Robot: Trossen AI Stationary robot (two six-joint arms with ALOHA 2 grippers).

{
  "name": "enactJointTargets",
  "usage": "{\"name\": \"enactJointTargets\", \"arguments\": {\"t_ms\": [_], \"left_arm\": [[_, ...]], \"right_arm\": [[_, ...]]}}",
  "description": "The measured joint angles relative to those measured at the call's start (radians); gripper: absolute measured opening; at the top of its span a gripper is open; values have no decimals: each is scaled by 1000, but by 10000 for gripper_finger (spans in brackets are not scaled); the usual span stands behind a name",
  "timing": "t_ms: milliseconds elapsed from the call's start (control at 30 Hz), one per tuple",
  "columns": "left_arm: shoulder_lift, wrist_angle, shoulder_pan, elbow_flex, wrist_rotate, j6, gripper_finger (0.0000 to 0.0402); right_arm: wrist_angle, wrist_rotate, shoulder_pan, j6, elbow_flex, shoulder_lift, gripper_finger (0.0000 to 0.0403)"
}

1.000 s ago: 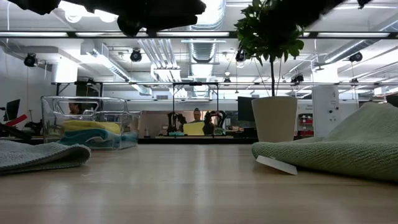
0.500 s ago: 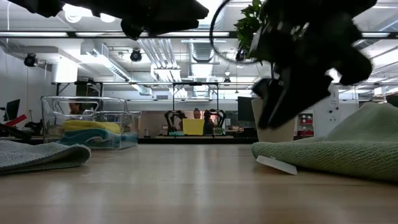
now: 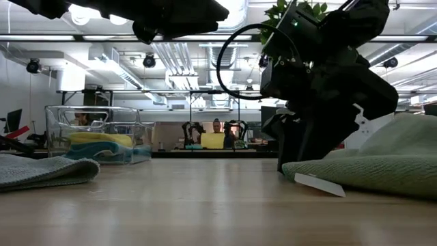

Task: Fold microfiber towels
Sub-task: Fold the light green microfiber towel

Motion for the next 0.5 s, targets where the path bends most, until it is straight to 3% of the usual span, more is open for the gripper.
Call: {"name": "enactJointTargets", "arguments": {"t_ms": [233, 500], "left_arm": [[0, 0, 0, 0, 0, -1, 205], [0, 1, 0, -1, 2, -1, 205]], "right_arm": [[9, -4, 1, -36, -3, -8, 26], [22, 62, 6, -39, -10, -153, 10]]}}
